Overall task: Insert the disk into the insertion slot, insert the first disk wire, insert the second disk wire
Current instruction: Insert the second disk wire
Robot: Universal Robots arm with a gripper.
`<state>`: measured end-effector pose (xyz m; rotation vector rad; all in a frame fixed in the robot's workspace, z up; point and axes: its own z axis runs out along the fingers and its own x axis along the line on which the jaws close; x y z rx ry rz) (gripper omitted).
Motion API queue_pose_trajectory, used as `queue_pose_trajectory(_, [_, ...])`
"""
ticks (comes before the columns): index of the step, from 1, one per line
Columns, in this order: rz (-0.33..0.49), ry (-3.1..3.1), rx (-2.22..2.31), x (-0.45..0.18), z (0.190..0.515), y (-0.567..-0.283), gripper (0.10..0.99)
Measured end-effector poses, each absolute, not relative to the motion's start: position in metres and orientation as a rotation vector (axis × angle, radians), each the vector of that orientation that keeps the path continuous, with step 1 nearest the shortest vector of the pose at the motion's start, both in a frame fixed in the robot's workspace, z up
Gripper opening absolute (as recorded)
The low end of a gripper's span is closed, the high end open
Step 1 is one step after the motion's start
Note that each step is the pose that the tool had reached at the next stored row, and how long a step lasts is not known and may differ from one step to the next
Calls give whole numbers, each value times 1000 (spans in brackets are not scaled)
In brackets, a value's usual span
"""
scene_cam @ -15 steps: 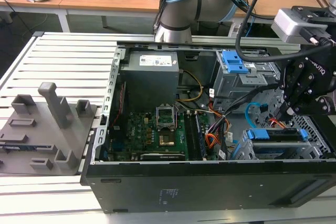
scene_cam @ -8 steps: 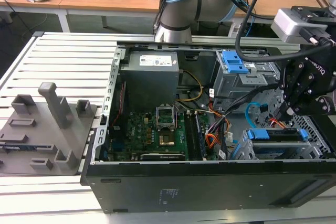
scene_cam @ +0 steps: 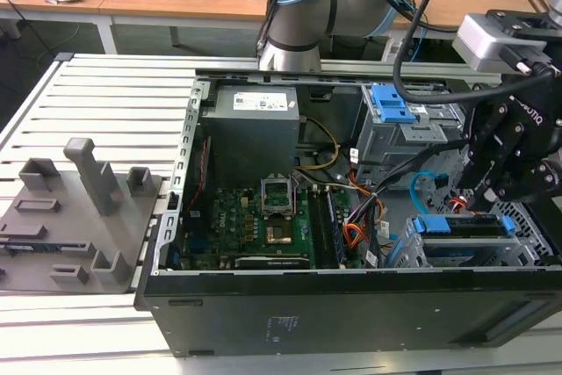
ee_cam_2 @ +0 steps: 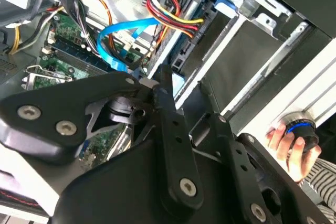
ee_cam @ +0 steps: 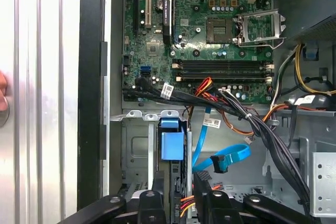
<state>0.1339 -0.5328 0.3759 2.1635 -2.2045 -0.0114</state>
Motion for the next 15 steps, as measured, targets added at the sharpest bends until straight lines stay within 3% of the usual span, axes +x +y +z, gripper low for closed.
queue_pose_trajectory(8, [-11, -2199, 2168, 134, 376, -496, 361])
queue_pose_trajectory(15, [-10, -2143, 2225, 130, 374, -494, 361])
